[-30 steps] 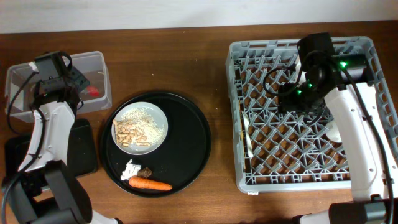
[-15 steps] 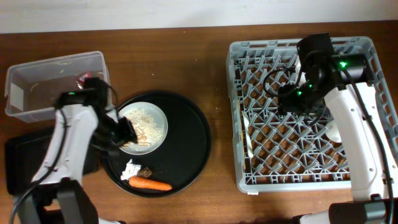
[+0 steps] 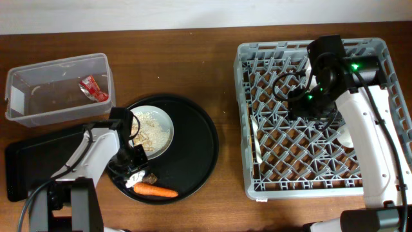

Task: Sort waste into correct bins and load items into the dishwasher rack
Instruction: 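Grasp the white tissue on the tray with the left gripper, then drop the tissue into the clear bin with the left gripper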

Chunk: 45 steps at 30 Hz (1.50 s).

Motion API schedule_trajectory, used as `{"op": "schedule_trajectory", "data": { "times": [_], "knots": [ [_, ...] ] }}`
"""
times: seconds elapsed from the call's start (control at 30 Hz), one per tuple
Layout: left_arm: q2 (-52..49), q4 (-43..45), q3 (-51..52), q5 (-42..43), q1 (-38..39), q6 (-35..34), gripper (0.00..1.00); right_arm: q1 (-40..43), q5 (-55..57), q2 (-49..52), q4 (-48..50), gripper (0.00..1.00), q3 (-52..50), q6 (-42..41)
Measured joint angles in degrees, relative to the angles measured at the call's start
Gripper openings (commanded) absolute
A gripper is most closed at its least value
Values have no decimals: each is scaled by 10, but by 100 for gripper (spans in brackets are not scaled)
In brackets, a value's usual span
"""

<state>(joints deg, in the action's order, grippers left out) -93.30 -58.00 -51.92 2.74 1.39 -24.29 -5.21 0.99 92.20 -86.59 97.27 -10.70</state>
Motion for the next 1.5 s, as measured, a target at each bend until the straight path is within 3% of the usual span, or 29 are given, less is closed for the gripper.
{"op": "schedule_trajectory", "data": {
  "times": [0.03, 0.1, 0.13, 0.33, 0.5, 0.6, 0.7, 0.87, 0.9, 0.93, 0.97, 1.0, 1.1, 1.5],
  "knots": [
    [0, 3, 4, 0, 0, 0, 35, 0, 0, 0, 0, 69, 0, 0],
    [0, 5, 9, -2, 0, -4, 8, 0, 0, 0, 0, 69, 0, 0],
    [0, 4, 9, -3, 0, -4, 0, 0, 0, 0, 0, 69, 0, 0],
    [0, -43, -21, -2, 0, -4, 0, 0, 0, 0, -1, 69, 0, 0],
    [4, -122, -188, -13, 0, 8, 0, 0, 0, 0, 0, 69, 0, 1],
    [5, -55, -275, -65, -9, 12, 0, 0, -2, 0, 0, 69, 0, 2],
    [5, 77, -284, -105, -45, 14, 0, 0, -2, 0, 0, 69, 0, 2],
    [-2, 242, -285, -125, -122, 14, 4, 0, -2, 0, 0, 70, 0, 2],
    [-15, 261, -285, -125, -127, 14, 11, 0, -2, 0, 0, 70, 0, 2],
    [-33, 280, -285, -127, -131, 14, 27, 0, -2, 0, 2, 69, 0, 2],
    [-55, 290, -285, -127, -132, 16, 52, 0, -2, 0, 2, 70, 0, 2],
    [-75, 294, -285, -126, -133, 16, 58, 0, -2, 0, 2, 72, 0, 2],
    [-115, 299, -285, -120, -134, 18, 59, 0, -2, 0, 2, 72, 0, 4],
    [-114, 268, -293, -106, -134, 18, 61, 0, -2, 0, 2, 72, 0, 7]
  ]
}}
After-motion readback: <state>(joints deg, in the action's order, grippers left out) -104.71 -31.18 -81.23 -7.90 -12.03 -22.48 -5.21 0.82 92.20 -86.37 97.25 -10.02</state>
